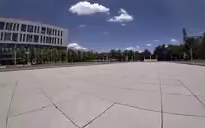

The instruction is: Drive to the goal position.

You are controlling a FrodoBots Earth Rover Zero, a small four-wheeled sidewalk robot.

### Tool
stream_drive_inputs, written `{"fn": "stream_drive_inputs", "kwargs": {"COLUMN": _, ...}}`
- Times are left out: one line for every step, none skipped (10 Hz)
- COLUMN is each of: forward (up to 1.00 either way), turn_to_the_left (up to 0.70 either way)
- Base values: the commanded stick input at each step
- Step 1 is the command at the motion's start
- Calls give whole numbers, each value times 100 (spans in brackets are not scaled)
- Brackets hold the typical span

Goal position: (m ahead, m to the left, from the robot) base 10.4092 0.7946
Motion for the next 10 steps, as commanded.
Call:
{"fn": "stream_drive_inputs", "kwargs": {"forward": 50, "turn_to_the_left": 0}}
{"fn": "stream_drive_inputs", "kwargs": {"forward": 50, "turn_to_the_left": 0}}
{"fn": "stream_drive_inputs", "kwargs": {"forward": 50, "turn_to_the_left": 0}}
{"fn": "stream_drive_inputs", "kwargs": {"forward": 50, "turn_to_the_left": 0}}
{"fn": "stream_drive_inputs", "kwargs": {"forward": 50, "turn_to_the_left": 0}}
{"fn": "stream_drive_inputs", "kwargs": {"forward": 50, "turn_to_the_left": 0}}
{"fn": "stream_drive_inputs", "kwargs": {"forward": 50, "turn_to_the_left": 0}}
{"fn": "stream_drive_inputs", "kwargs": {"forward": 50, "turn_to_the_left": 0}}
{"fn": "stream_drive_inputs", "kwargs": {"forward": 50, "turn_to_the_left": 0}}
{"fn": "stream_drive_inputs", "kwargs": {"forward": 50, "turn_to_the_left": -50}}
